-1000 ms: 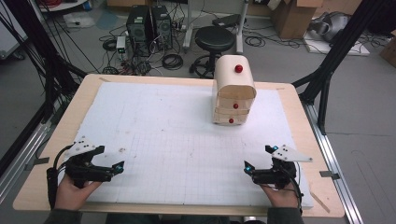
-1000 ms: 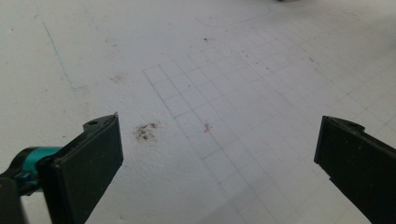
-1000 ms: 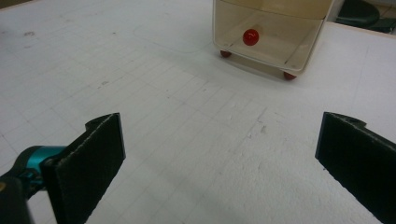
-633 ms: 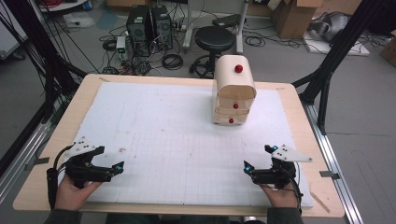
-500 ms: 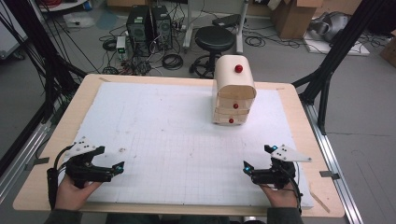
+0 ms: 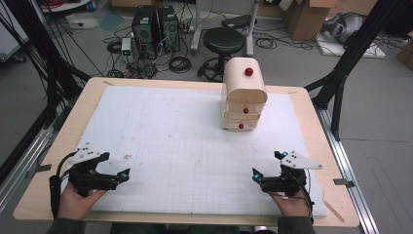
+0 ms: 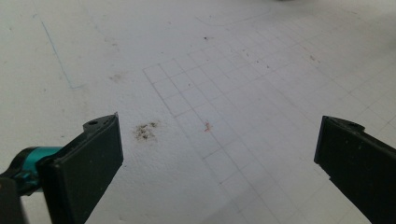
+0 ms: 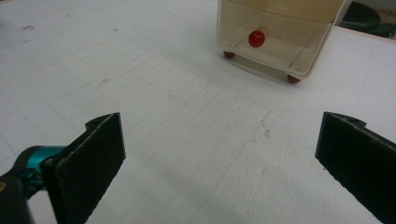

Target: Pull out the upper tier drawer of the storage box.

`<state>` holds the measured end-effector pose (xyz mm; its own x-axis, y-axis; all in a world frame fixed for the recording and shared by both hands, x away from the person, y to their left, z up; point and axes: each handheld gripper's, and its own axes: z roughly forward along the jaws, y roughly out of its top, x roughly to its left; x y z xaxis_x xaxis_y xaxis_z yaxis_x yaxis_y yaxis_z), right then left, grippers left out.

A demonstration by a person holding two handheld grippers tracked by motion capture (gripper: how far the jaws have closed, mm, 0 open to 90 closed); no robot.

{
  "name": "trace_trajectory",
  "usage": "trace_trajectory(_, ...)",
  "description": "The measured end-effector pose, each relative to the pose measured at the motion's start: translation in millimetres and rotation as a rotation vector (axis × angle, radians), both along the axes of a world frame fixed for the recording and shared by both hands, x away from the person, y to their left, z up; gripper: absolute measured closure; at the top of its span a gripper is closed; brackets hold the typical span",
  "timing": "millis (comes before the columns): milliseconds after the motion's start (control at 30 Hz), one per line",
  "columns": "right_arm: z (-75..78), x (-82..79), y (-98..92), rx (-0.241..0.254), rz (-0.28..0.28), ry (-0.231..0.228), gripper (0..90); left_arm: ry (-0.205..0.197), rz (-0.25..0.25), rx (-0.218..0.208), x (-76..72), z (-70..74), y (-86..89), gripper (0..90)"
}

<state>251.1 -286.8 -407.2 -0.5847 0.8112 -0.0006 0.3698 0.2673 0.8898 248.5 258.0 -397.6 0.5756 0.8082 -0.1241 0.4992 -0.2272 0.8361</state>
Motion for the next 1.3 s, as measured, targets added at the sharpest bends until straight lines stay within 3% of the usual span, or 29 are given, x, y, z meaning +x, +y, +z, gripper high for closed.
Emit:
trace_trajectory(700,8.1,8.3,8.4,-0.007,-0.046,-0.024,0.5,0.004,-0.004,0.000,1.9,-2.5,-2.0,1.7)
trace_trajectory(1100,15.1,19.4,25.6,0.012,-0.101,-0.039,0.5,0.003,-0.001,-0.007,3.4,-3.1,-0.6,1.7)
trace_trajectory(1167,17.2,23.4,29.2,0.014,-0.110,-0.052,5.0,0.002,-0.002,-0.007,2.9,-3.1,-0.6,1.7)
trace_trajectory(1300,20.3,28.3,35.9,0.008,-0.124,-0.072,5.7,0.004,-0.004,-0.006,3.0,-3.3,-1.5,1.7)
